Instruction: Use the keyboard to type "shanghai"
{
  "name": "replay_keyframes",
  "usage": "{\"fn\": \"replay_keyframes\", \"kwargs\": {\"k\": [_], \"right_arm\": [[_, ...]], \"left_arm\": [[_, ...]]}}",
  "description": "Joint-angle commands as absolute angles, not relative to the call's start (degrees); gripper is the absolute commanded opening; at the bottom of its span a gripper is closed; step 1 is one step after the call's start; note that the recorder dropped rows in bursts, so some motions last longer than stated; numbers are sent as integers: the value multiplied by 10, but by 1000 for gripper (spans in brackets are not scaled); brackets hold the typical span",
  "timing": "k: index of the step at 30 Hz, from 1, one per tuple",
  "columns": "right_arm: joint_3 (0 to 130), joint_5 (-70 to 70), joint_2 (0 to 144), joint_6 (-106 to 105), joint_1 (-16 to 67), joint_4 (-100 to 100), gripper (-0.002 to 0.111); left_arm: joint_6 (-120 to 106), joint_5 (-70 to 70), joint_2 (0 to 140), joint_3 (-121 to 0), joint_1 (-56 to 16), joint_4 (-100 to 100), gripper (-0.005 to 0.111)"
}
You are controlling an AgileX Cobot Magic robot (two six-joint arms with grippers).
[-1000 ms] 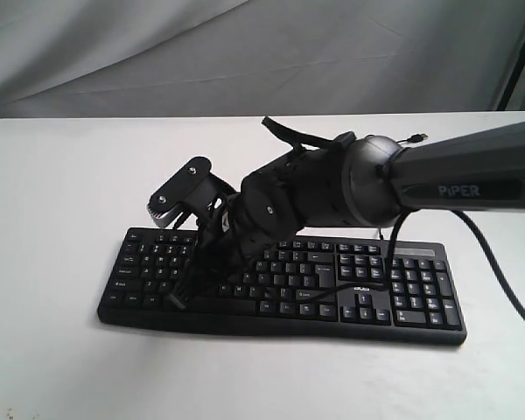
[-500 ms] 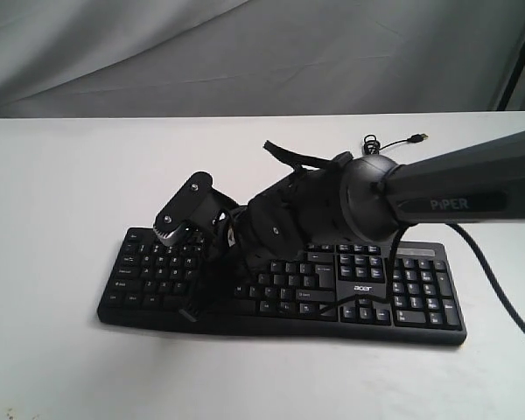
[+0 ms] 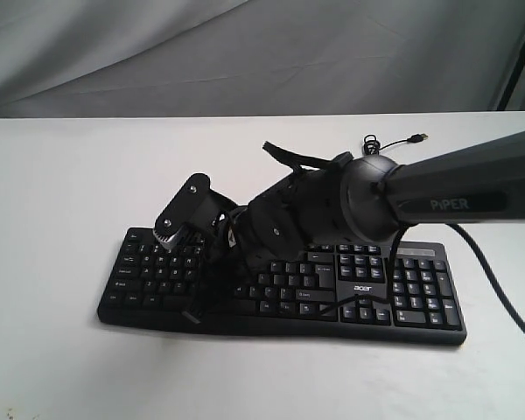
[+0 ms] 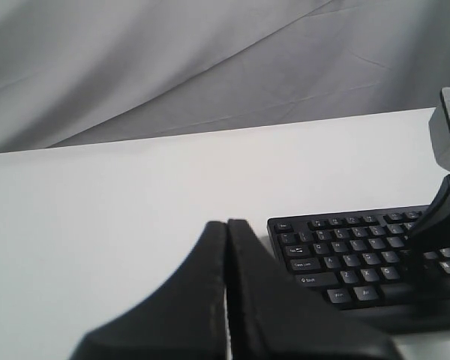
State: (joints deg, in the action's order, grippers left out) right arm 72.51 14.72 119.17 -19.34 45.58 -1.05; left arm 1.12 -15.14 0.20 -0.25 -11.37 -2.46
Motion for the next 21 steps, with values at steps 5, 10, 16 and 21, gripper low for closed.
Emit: {"fn": "replay_keyframes", "kwargs": {"k": [5, 10, 16, 21], "right_arm": [[724, 143, 1191, -198, 452, 0, 0], [724, 148, 1191, -198, 452, 0, 0], [724, 148, 1191, -198, 447, 0, 0], [720, 150, 1192, -198, 446, 0, 0]], "left_arm": [[13, -149, 0, 0, -116, -25, 0], [13, -149, 0, 0, -116, -25, 0], [13, -149, 0, 0, -116, -25, 0], [13, -149, 0, 0, -116, -25, 0]]}}
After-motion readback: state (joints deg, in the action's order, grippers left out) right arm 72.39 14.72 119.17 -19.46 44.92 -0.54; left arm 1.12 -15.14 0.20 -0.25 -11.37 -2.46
